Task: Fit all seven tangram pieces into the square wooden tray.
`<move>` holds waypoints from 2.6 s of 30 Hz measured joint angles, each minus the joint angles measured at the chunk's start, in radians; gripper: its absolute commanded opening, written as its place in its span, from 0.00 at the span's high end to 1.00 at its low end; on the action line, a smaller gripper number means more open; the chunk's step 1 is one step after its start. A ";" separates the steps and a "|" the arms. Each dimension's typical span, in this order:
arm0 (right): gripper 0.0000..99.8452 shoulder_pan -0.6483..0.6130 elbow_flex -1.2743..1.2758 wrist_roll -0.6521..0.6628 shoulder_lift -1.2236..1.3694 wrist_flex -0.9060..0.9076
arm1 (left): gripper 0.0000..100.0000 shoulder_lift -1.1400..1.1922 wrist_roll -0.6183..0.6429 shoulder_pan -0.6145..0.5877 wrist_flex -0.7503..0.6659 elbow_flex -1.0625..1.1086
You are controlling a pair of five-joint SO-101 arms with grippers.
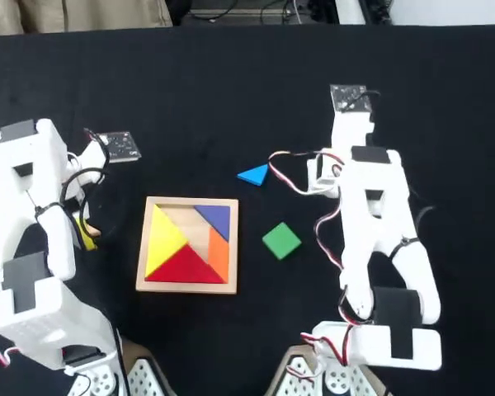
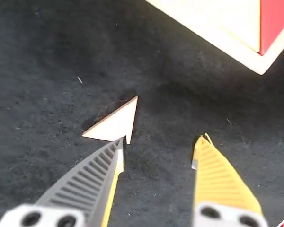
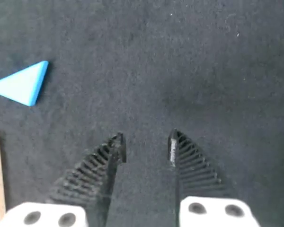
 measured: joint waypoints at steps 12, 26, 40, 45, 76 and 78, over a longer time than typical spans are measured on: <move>0.84 0.002 -0.055 0.000 0.207 -0.003 | 0.71 0.012 0.000 0.000 0.095 -0.043; 0.84 0.328 0.152 0.094 0.109 -0.158 | 0.71 0.012 0.000 -0.094 0.124 -0.086; 0.85 0.338 0.370 0.100 -0.081 -0.299 | 0.76 0.037 -0.015 -0.126 -0.555 0.238; 0.85 0.338 0.370 0.100 -0.081 -0.301 | 0.76 0.021 -0.009 -0.092 -0.643 0.301; 0.85 0.336 0.370 0.103 -0.081 -0.301 | 0.76 0.037 0.631 0.143 -0.545 0.144; 0.85 0.336 0.370 0.103 -0.081 -0.301 | 0.76 0.037 0.655 0.143 -0.528 0.132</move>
